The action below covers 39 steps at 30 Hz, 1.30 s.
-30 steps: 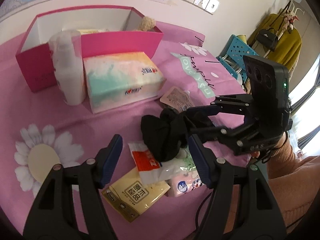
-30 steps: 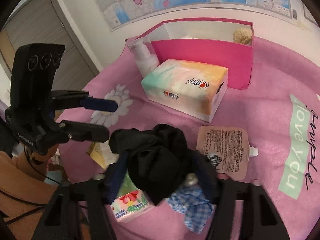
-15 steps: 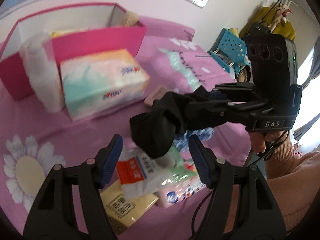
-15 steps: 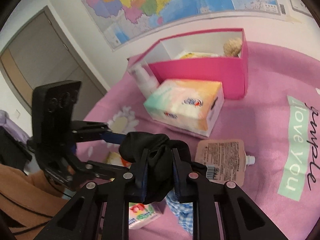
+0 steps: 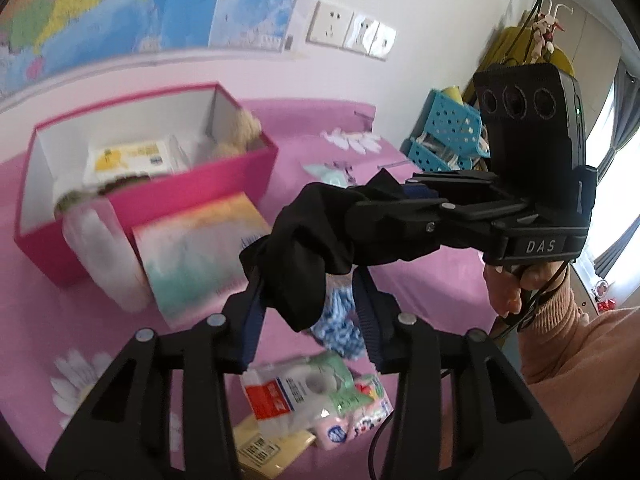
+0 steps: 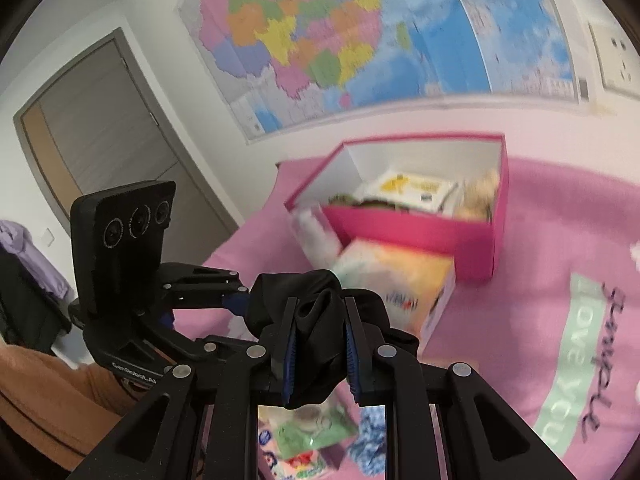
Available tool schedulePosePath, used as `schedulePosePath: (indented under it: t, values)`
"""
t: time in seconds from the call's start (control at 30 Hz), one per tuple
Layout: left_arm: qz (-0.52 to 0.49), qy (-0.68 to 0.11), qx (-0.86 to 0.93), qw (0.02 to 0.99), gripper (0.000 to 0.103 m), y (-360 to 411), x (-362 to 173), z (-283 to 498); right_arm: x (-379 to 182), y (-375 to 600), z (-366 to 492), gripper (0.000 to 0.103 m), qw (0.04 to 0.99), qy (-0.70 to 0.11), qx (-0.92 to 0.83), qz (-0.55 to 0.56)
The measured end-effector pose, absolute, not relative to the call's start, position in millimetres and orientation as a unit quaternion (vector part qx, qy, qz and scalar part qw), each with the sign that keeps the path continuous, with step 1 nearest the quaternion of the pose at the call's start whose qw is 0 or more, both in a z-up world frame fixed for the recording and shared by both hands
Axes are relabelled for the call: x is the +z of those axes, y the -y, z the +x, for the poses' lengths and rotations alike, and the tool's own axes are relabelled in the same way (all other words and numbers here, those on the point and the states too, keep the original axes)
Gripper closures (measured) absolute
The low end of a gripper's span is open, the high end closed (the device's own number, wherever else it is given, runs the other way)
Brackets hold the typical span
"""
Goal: Organize soft objects
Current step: 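Carry the black plush into the pink box and open the right tool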
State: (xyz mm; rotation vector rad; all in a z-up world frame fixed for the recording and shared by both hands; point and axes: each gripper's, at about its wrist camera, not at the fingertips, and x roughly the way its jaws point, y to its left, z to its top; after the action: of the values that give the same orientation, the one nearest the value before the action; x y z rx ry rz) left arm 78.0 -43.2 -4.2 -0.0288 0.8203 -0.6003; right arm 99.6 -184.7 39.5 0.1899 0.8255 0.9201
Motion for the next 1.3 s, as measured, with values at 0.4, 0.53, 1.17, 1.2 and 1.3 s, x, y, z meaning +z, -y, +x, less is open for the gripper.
schedulePosePath:
  t: [0.4, 0.53, 1.17, 1.2, 1.3]
  values:
    - [0.008, -0.378, -0.217, 0.900, 0.058, 31.2, 29.4, 135.5, 76.8, 172.1, 148.3, 0.084, 0.835, -0.342, 0.424, 0.071]
    - [0.015, -0.381, -0.188, 0.905, 0.058, 28.4, 38.7, 168.7, 81.7, 163.7, 176.4, 0.084, 0.848, -0.332, 0.409, 0.059]
    - [-0.015, -0.440, -0.119, 0.890, 0.056, 11.5, 19.9, 253.1, 24.7, 121.7, 294.1, 0.072, 0.877, -0.375, 0.295, -0.053]
    - [-0.010, -0.438, -0.119, 0.891, 0.056, 11.0, 20.6, 250.2, 22.1, 126.6, 295.7, 0.071, 0.878, -0.377, 0.293, -0.038]
    - [-0.003, -0.426, -0.126, 0.896, 0.056, 11.6, 24.7, 237.0, 22.5, 142.5, 292.9, 0.070, 0.879, -0.373, 0.298, 0.000]
